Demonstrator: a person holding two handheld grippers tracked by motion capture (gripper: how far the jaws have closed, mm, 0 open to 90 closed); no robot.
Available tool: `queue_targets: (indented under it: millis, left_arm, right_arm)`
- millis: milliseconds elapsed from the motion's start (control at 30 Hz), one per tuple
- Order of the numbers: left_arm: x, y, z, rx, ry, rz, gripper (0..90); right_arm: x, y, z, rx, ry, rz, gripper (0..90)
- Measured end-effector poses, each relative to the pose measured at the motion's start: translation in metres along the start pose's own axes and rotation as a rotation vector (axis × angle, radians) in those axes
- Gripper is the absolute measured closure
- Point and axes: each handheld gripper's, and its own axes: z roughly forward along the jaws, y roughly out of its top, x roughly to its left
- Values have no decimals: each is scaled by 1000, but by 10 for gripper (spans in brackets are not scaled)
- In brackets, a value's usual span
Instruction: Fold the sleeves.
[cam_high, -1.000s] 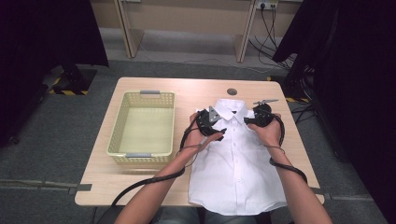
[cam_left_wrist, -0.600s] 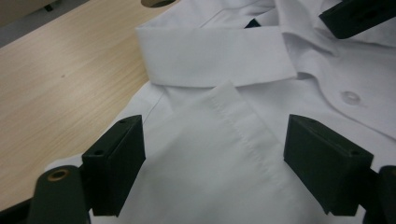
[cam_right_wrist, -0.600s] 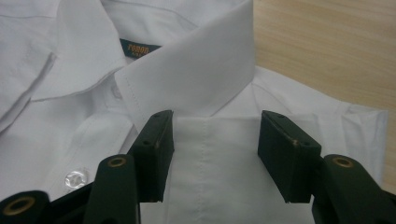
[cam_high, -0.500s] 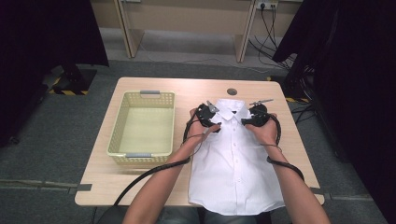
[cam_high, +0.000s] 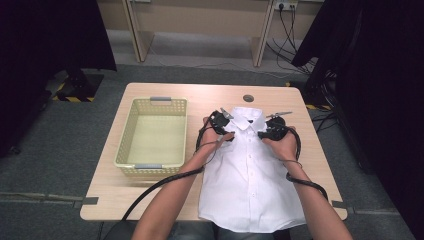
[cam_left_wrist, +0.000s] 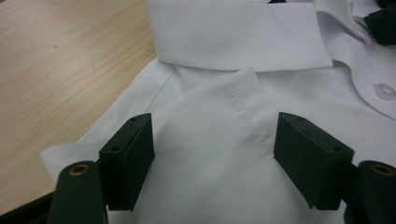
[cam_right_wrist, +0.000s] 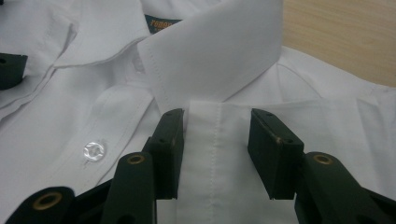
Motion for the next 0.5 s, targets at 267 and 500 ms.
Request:
queue_targets:
  millis: [267, 500]
  left_arm:
    - [-3, 5, -10, -27, -1, -4, 263]
    - [6, 14, -3, -39, 3, -49, 228]
  right_arm:
    - [0, -1, -10, -5, 23, 41, 506]
    - [-14, 18, -9, -55, -11, 55, 455]
